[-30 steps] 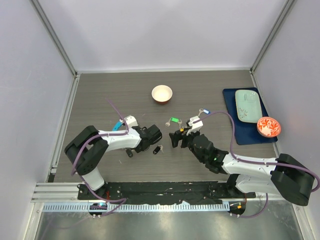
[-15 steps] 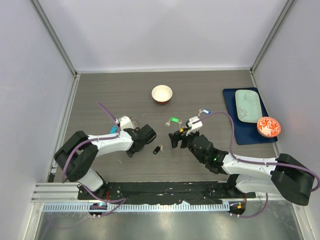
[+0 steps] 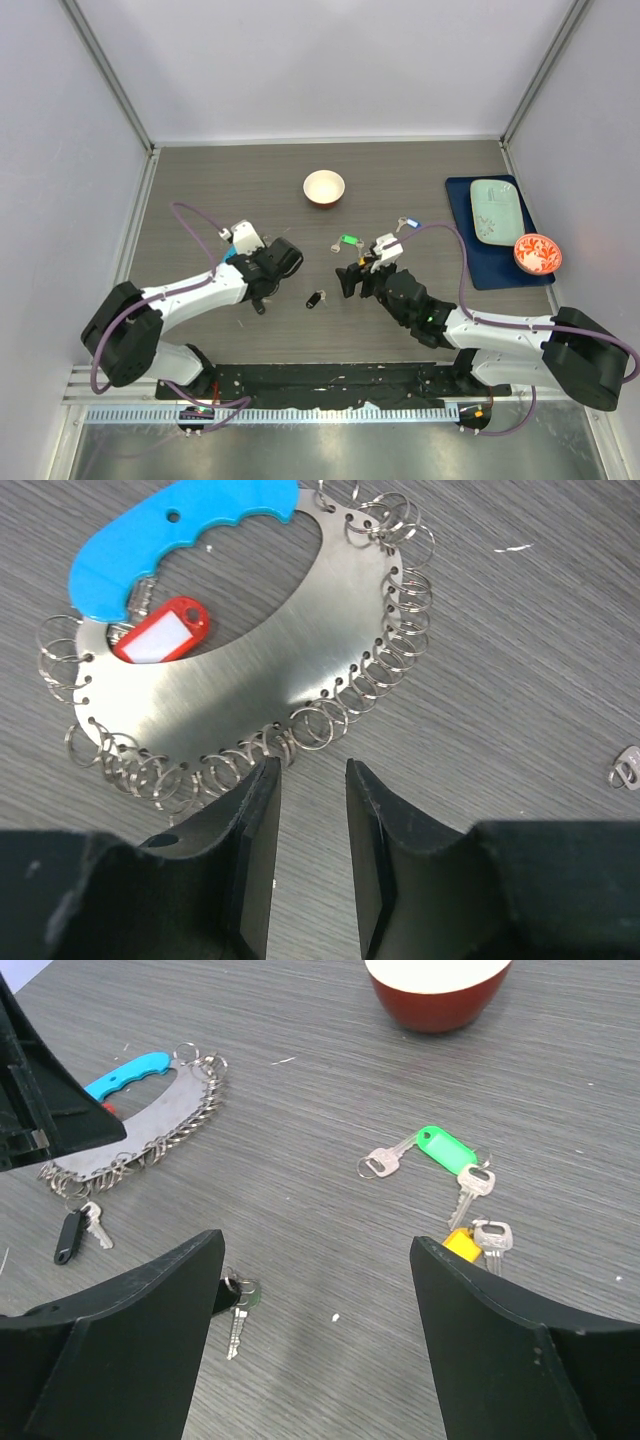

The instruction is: Put the keys on the keyring

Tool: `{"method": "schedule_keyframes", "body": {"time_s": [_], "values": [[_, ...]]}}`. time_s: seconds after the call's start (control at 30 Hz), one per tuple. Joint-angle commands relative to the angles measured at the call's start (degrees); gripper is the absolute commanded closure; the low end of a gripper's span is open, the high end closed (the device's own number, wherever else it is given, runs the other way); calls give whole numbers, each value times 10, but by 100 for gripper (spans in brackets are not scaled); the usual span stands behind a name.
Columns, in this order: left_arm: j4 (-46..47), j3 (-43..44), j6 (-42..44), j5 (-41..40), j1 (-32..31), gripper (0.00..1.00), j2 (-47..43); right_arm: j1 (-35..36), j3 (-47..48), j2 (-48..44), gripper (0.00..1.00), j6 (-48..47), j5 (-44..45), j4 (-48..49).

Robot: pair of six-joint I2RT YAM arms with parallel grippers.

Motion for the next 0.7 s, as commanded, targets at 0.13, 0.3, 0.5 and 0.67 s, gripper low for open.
{"method": "schedule_keyframes", "body": {"time_s": [0.13, 0.3, 0.5, 0.67], "values": [[-34, -21, 5, -36, 5, 63, -55, 4, 13, 11, 20, -24, -59, 41], [-34, -29, -2, -28, 8, 62, -61, 4, 23, 29, 21, -37, -102, 38], [-110, 17, 39, -61, 8, 52, -124, 4, 87, 94, 30, -62, -201, -15], [-192, 95, 131, -53, 8, 29, -205, 8, 152, 135, 31, -81, -237, -55]]}}
